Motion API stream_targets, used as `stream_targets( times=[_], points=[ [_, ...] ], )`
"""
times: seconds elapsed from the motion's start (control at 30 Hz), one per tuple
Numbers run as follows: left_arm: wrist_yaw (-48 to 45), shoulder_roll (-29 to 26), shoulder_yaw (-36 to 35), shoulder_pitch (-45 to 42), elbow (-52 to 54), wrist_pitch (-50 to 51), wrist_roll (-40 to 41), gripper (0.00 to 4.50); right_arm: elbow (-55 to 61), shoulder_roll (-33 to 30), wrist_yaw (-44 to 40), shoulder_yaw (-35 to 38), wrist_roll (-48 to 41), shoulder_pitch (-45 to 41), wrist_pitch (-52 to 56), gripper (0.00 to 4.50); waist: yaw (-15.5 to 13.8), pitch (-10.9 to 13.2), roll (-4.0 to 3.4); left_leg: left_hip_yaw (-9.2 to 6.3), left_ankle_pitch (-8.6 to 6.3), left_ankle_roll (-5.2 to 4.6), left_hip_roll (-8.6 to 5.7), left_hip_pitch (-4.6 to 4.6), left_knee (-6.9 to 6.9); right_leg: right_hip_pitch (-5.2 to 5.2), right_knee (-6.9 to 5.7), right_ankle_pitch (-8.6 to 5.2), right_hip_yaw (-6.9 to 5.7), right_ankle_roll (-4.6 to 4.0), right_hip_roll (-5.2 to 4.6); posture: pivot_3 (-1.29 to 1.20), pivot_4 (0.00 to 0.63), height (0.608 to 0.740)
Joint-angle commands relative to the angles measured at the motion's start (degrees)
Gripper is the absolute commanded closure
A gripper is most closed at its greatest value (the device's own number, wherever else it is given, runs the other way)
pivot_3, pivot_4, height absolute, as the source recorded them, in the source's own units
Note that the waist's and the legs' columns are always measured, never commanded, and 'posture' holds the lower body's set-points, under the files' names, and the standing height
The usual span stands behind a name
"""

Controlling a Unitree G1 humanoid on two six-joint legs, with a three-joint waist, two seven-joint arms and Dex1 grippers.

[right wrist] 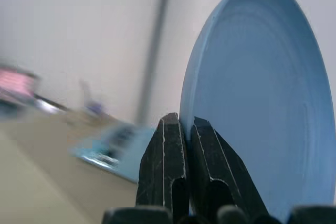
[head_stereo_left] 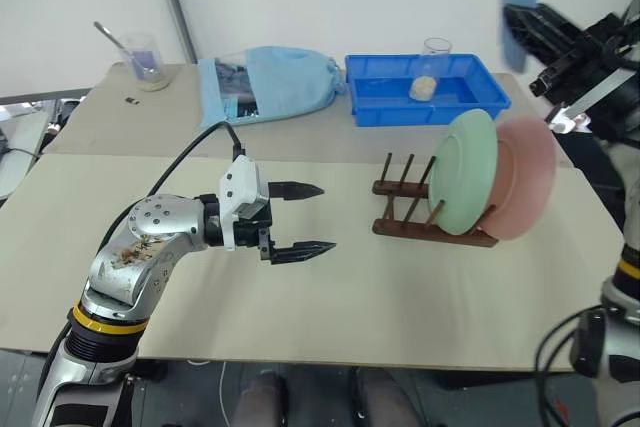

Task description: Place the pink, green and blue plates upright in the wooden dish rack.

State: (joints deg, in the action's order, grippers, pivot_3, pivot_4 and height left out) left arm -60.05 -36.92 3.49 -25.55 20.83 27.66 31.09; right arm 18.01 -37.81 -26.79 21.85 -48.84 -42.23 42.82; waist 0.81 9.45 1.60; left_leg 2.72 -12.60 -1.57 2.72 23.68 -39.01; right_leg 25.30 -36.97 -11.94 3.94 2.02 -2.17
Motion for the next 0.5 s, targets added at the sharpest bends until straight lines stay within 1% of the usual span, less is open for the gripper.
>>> stream_targets(
  times=[0.03, 0.13, 0.2, 0.3, 0.33, 0.5],
  points=[
    [-0.4, -0.9, -1.2, 0.1, 0.5, -1.4, -0.1, 0.0, 6.1, 1.7, 10.5, 6.4, -19.9, 3.4, 8.9, 4.49, -0.5, 0.0, 0.0, -0.03, 0.0, 0.0, -0.01, 0.08, -0.01, 0.02, 0.02, 0.06, -0.03, -0.12, -0.09, 0.0, 0.15, 0.696],
    [-0.7, -1.1, -1.2, 0.2, 0.2, -1.6, -0.1, 0.0, 8.7, 2.2, 17.5, 6.9, -30.9, 8.2, 10.7, 4.49, -0.6, 0.0, 0.0, -0.01, 0.0, 0.0, -0.19, 0.26, -0.01, 0.05, 0.24, 0.09, -0.01, -0.02, -0.36, 0.0, 0.15, 0.696],
    [-0.9, -1.1, -1.0, 0.1, 0.1, -1.7, -0.1, 0.0, 10.0, 2.0, 21.3, 6.5, -35.4, 11.2, 10.5, 4.49, -0.4, 0.0, 0.0, 0.01, 0.0, -0.01, -0.23, 0.37, -0.05, 0.07, 0.36, 0.14, 0.02, 0.07, -0.4, 0.0, 0.15, 0.696],
    [-1.2, -1.0, -0.8, -0.1, -0.3, -2.0, -0.3, 0.0, 11.5, 1.6, 25.3, 5.5, -39.2, 15.3, 9.5, 4.49, -0.1, 0.0, 0.0, -0.01, 0.0, -0.01, -0.27, 0.4, -0.1, 0.07, 0.34, 0.15, 0.03, 0.12, -0.35, 0.0, 0.15, 0.696],
    [-1.3, -0.9, -0.6, -0.3, -0.5, -2.2, -0.4, 0.0, 12.1, 1.4, 26.2, 5.0, -40.2, 16.4, 9.3, 4.49, -0.1, 0.0, 0.0, -0.02, 0.0, -0.01, -0.27, 0.4, -0.1, 0.07, 0.33, 0.06, 0.02, 0.26, -0.32, 0.0, 0.15, 0.696],
    [-1.7, -0.5, 0.1, -0.7, -1.0, -3.0, -0.8, 0.0, 14.0, 1.1, 30.7, 3.0, -44.5, 19.6, 7.2, 4.49, 0.4, 0.0, 0.0, -0.01, 0.03, -0.02, -0.18, 0.25, -0.1, 0.07, 0.19, -0.03, 0.03, 0.29, -0.21, 0.0, 0.15, 0.696]
  ],
)
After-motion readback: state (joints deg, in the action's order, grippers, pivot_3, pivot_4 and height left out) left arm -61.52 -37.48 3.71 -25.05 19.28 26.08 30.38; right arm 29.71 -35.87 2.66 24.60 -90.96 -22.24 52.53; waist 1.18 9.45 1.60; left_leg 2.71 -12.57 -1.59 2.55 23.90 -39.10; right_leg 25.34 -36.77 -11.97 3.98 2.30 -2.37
